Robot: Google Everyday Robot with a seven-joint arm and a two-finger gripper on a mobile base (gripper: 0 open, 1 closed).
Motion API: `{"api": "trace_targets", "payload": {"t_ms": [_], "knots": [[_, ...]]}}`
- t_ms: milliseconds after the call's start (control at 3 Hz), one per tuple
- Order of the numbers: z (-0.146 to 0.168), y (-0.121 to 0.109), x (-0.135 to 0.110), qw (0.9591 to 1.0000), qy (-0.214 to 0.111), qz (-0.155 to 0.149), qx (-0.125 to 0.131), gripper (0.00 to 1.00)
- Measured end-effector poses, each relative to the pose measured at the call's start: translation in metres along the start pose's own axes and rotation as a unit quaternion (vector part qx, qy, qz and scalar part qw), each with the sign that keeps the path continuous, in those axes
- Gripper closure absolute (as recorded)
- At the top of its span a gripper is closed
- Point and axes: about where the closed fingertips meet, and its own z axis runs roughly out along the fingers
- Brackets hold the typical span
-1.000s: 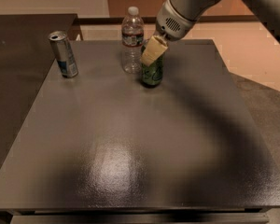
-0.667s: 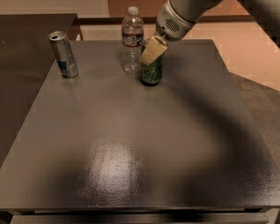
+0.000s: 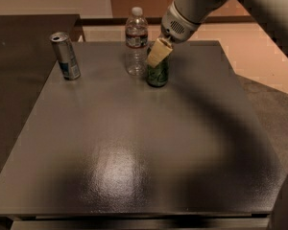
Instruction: Move green can near water bottle
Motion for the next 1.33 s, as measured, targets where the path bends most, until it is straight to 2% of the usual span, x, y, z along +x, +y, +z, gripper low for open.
{"api": "trace_targets", "payload": {"t_ms": [667, 1000, 1333], "knots": [[0.0040, 0.0015, -0.0011, 1.0000, 0.001, -0.001, -0.003, 0.13], [0.0059, 0.0021, -0.0015, 1.0000, 0.001, -0.002, -0.004, 0.00], [0.0060, 0.0021, -0.0015, 1.0000, 0.001, -0.002, -0.004, 0.00]]}}
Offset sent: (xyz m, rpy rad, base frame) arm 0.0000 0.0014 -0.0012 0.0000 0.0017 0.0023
